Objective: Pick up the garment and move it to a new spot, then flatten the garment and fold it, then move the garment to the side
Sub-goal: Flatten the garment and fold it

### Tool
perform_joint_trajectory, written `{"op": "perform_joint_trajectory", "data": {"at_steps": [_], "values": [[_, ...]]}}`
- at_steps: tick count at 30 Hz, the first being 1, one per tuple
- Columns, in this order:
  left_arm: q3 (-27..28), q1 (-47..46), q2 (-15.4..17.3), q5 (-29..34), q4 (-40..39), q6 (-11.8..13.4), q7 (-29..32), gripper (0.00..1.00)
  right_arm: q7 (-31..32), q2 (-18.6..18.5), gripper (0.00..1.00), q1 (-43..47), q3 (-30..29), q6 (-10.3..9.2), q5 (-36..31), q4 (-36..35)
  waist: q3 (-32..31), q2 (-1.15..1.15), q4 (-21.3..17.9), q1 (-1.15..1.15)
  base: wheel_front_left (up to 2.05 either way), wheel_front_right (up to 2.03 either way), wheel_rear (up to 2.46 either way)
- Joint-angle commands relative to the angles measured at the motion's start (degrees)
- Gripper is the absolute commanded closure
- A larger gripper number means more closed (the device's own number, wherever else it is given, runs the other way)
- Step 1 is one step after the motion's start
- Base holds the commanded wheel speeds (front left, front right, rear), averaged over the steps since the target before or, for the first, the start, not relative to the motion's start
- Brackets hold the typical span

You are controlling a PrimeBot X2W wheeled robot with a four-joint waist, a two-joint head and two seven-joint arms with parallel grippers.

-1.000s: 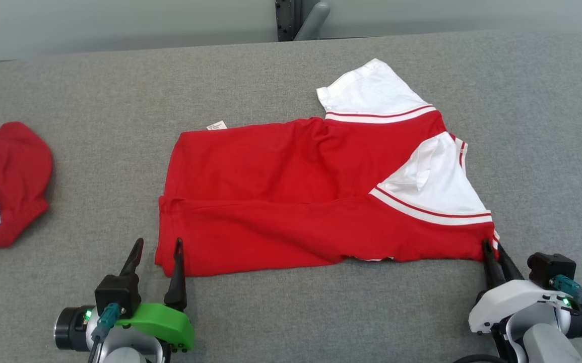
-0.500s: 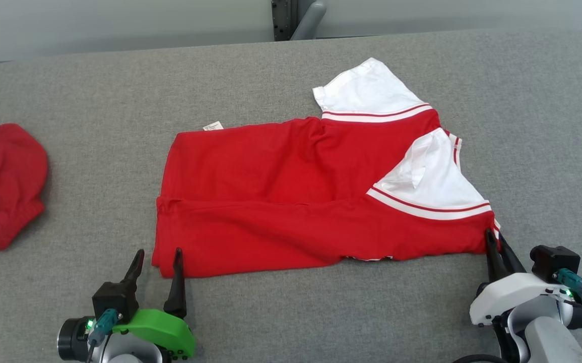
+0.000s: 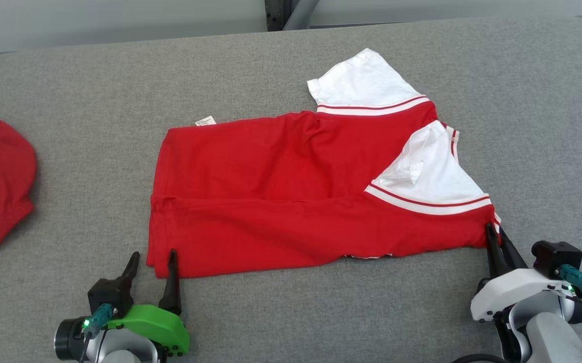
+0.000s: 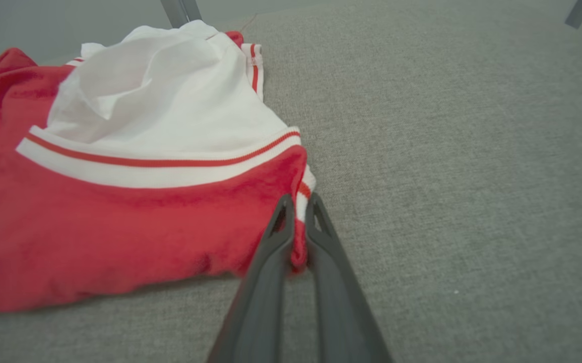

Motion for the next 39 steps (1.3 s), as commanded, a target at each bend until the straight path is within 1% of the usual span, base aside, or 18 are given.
{"op": "perform_joint_trajectory", "data": {"at_steps": [1,5,6,7,8,9,18,24,29,33,37,39], "values": [[0.3,-0.9,0.2,-0.3,0.3,-0.3,0.0,0.00,-0.2,-0.1,1.00,-0.6,0.0,-0.09,0.1,-0.3,0.2,0.00,0.0,0.00,0.00,0.00,0.00],[-0.1,-1.1,0.2,-0.2,1.2,-0.7,0.0,0.00,-0.2,0.0,1.00,-0.7,0.1,-0.09,0.2,-0.4,0.5,0.00,0.0,0.00,0.00,0.00,0.00],[-0.3,-1.0,0.2,-0.2,1.5,-0.8,0.0,0.06,-0.2,0.0,1.00,-0.7,0.1,-0.09,0.2,-0.5,0.6,0.00,0.0,0.00,0.00,0.00,0.00],[-0.5,-1.0,0.2,-0.4,1.5,-0.9,0.0,0.51,-0.2,0.0,1.00,-0.7,0.1,-0.09,0.3,-0.5,0.6,0.00,0.0,0.00,0.00,0.00,0.00],[-0.7,-1.0,0.2,-0.4,1.5,-1.0,0.0,0.70,-0.2,-0.1,1.00,-0.7,0.1,-0.09,0.3,-0.5,0.7,0.00,0.1,0.00,0.00,0.00,0.00],[-1.0,-0.9,0.2,-0.7,1.6,-1.2,0.0,1.00,-0.2,-0.1,1.00,-0.8,0.1,-0.09,0.4,-0.5,0.7,0.00,0.2,0.00,0.00,0.00,0.00],[-2.7,0.4,0.2,-2.3,2.0,-2.6,0.0,1.00,-0.2,0.0,1.00,-0.2,-0.4,-0.09,0.4,-0.1,-0.3,0.00,0.7,0.00,0.00,0.00,0.00],[-1.6,0.5,0.2,-2.9,-0.8,-3.0,0.0,1.00,-0.2,0.2,1.00,-0.3,-0.6,-0.09,0.8,-0.2,-2.4,0.00,0.7,0.00,0.00,0.00,0.00],[0.0,-1.2,0.2,-2.1,-3.5,-3.4,0.0,1.00,-0.2,-0.2,1.00,-2.0,-0.3,-0.09,1.5,-0.7,-5.3,0.00,0.5,0.00,0.00,0.00,0.00],[0.6,-2.5,0.3,-1.0,-3.9,-3.6,0.0,1.00,-0.2,-0.8,1.00,-3.3,0.1,-0.09,2.1,-0.4,-7.3,0.00,0.2,0.00,0.00,0.00,0.00],[1.2,-5.2,1.8,-0.1,-3.7,-3.7,0.0,1.00,-0.2,-1.9,1.00,-6.4,1.1,-0.09,2.3,0.0,-10.1,0.00,-0.3,0.00,0.00,0.00,0.00],[1.2,-6.4,2.5,-0.7,-2.4,-3.7,0.0,1.00,-0.2,-1.9,1.00,-8.2,1.2,-0.09,2.9,0.5,-11.9,0.00,-0.7,0.00,0.00,0.00,0.00]]}}
